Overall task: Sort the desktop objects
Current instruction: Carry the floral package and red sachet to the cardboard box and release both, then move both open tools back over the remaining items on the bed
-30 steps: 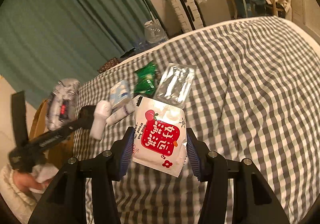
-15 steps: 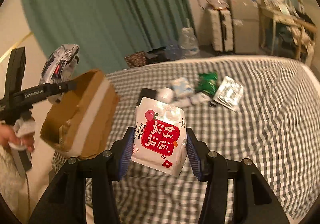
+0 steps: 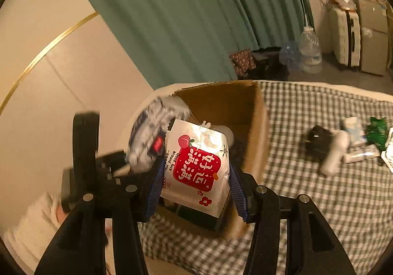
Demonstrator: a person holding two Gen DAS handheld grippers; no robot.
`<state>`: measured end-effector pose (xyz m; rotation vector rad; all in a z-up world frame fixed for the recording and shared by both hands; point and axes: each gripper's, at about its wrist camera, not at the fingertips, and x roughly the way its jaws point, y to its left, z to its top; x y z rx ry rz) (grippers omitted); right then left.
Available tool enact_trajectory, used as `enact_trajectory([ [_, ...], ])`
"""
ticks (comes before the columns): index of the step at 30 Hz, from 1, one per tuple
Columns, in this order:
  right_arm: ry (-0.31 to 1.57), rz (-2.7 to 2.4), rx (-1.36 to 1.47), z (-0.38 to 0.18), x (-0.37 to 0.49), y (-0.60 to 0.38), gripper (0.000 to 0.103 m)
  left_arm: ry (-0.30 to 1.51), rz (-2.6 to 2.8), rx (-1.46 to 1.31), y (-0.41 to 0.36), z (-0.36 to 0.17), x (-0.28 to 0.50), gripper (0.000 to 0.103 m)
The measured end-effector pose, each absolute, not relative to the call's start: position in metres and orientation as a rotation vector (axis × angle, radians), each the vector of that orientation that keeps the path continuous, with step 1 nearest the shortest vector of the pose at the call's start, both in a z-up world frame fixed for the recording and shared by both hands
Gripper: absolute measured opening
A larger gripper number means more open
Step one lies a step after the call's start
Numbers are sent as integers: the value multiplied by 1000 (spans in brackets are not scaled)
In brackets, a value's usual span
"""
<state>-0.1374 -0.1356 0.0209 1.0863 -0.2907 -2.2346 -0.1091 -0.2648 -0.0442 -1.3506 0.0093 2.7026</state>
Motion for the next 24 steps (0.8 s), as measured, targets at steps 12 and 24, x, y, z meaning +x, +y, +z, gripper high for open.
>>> enact_trajectory([
  [12, -376, -2406, 1138, 20, -151, -122, 90, -76, 2732, -1357, -295, -53, -88, 95],
  [24, -374, -2665, 1072, 45, -98, 12, 90, -116, 2695, -1190, -201, -7, -53, 100],
])
